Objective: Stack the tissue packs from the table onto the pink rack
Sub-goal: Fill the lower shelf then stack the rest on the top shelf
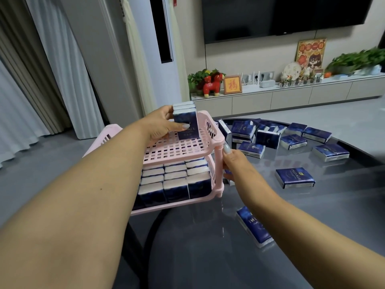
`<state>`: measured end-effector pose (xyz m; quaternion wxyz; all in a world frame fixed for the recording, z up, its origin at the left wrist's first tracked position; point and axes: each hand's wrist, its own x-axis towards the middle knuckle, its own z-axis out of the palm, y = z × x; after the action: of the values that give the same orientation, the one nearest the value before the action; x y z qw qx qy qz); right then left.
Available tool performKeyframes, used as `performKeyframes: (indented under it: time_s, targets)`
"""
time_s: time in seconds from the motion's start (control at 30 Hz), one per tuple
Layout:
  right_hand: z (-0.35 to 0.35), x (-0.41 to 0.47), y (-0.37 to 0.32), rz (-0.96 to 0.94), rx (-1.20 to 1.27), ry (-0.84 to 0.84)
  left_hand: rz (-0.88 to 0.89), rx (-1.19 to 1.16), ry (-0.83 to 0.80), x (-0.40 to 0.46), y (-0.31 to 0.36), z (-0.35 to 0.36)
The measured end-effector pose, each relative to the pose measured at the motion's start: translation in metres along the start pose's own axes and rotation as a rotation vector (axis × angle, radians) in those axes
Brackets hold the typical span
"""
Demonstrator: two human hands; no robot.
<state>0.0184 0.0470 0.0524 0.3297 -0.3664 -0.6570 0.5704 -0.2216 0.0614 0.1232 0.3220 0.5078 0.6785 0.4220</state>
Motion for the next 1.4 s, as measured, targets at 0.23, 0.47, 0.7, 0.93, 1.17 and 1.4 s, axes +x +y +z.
performKeyframes:
  time_s: [0.23,0.47,0.7,0.93,1.17,1.4]
  targets:
    - [-0.003,-0.004,-0.002,-0.010,-0.016,-0.011,-0.020,0.026,0.037,-0.002,0.001,0.001]
    - [-0.004,-0.005,-0.002,-0.001,-0.058,-0.004,-0.048,0.093,0.092,-0.006,0.010,0.002]
    - [-0.005,-0.006,-0.002,-0.004,-0.066,0.026,-0.056,0.079,0.141,-0.024,0.019,0.000]
    - [-0.043,-0.013,0.002,-0.001,-0.324,0.169,0.145,0.007,0.408,-0.074,0.053,0.011]
    - [-0.080,-0.033,0.048,0.200,-0.962,-0.183,0.273,0.073,0.453,-0.151,0.054,0.080]
    - [-0.051,-0.077,0.053,0.089,-0.954,-0.349,-0.089,0.311,0.213,-0.204,-0.033,0.172]
